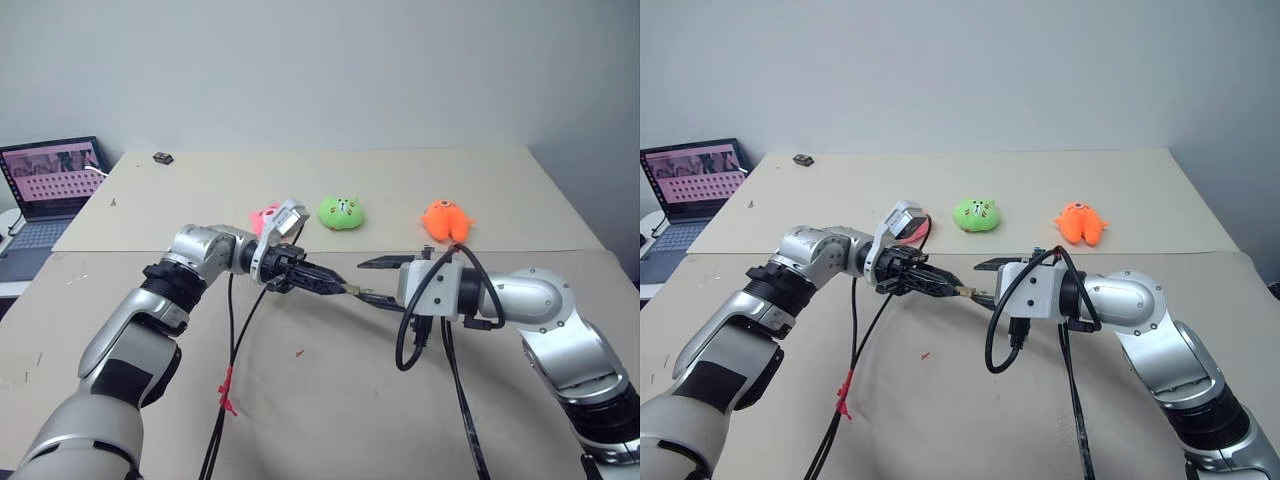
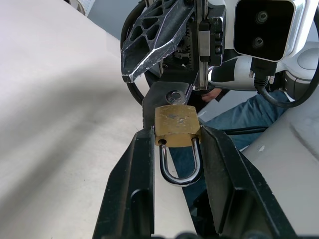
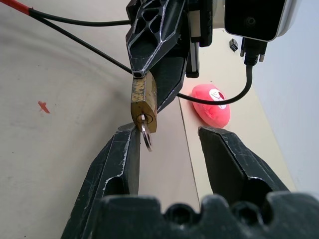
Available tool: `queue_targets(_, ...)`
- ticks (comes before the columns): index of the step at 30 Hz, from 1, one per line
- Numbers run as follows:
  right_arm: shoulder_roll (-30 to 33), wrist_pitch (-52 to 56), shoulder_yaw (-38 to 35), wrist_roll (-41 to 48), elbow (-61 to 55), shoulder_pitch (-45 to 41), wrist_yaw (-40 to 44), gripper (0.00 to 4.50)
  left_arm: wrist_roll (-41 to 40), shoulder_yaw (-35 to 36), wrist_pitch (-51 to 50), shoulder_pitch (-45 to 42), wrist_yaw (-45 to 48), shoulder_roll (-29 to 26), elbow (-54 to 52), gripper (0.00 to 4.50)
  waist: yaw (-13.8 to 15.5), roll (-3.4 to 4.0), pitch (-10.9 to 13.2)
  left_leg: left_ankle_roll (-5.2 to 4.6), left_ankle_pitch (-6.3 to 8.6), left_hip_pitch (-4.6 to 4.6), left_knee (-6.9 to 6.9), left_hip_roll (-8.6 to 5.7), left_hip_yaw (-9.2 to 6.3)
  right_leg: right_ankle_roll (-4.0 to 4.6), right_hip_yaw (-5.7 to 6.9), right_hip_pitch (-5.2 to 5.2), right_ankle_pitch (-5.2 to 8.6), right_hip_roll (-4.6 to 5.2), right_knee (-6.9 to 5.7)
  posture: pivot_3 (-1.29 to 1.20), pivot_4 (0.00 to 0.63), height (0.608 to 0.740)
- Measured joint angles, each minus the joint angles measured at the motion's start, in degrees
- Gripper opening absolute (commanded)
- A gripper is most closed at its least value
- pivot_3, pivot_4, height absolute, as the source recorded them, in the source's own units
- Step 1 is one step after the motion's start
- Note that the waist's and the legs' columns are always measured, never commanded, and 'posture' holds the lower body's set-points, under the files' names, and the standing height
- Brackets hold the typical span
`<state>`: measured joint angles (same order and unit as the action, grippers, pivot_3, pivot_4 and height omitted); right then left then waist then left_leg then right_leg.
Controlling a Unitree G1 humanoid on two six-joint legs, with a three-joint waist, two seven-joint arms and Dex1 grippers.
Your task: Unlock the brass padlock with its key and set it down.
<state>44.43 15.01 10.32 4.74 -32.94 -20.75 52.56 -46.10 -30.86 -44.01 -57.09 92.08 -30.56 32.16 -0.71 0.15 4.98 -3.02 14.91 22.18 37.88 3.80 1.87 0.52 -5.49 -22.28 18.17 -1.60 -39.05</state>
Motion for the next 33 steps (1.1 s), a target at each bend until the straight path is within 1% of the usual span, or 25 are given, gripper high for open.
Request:
queue_targets(16, 1.12, 2.92, -2.12, 2.41, -4.53, 1.69, 0.11, 2.3, -1.32, -1.65, 1.33, -0.78, -0.01, 0.74, -0.35, 0.83, 0.0, -0.04, 0.03, 0.01, -0.01, 0.0, 0.0, 0.0, 0.0, 0.01, -0.01, 0.01, 0.0, 0.0, 0.03, 0.0, 0.15, 0.65)
queue_targets(31, 2.2, 7.71, -3.23, 5.82, -8.28, 1.69, -0.17, 2.3, -2.52, -2.69, 2.7, -0.78, -0.01, -0.06, -1.33, 0.83, 0.02, -0.05, 0.03, 0.0, -0.01, 0.02, 0.0, -0.01, 0.0, 0.01, -0.01, 0.01, 0.01, 0.0, 0.05, 0.0, 0.15, 0.65)
queue_targets(32, 2.23, 7.91, -3.23, 5.94, -8.3, 1.69, -0.17, 1.91, -2.52, -2.69, 2.7, -0.78, -0.01, -0.03, -1.33, 0.83, 0.02, -0.05, 0.03, 0.0, -0.02, 0.02, 0.0, -0.01, 0.0, 0.01, -0.01, 0.01, 0.01, 0.01, 0.05, 0.0, 0.15, 0.65)
queue_targets(33, 2.24, 8.02, -3.23, 6.09, -8.3, 1.69, -0.17, 1.78, -2.53, -2.69, 2.7, -0.78, -0.01, -0.02, -1.33, 0.83, 0.02, -0.05, 0.03, 0.0, -0.02, 0.02, 0.0, -0.01, 0.0, 0.01, -0.01, 0.01, 0.01, 0.01, 0.05, 0.0, 0.15, 0.65)
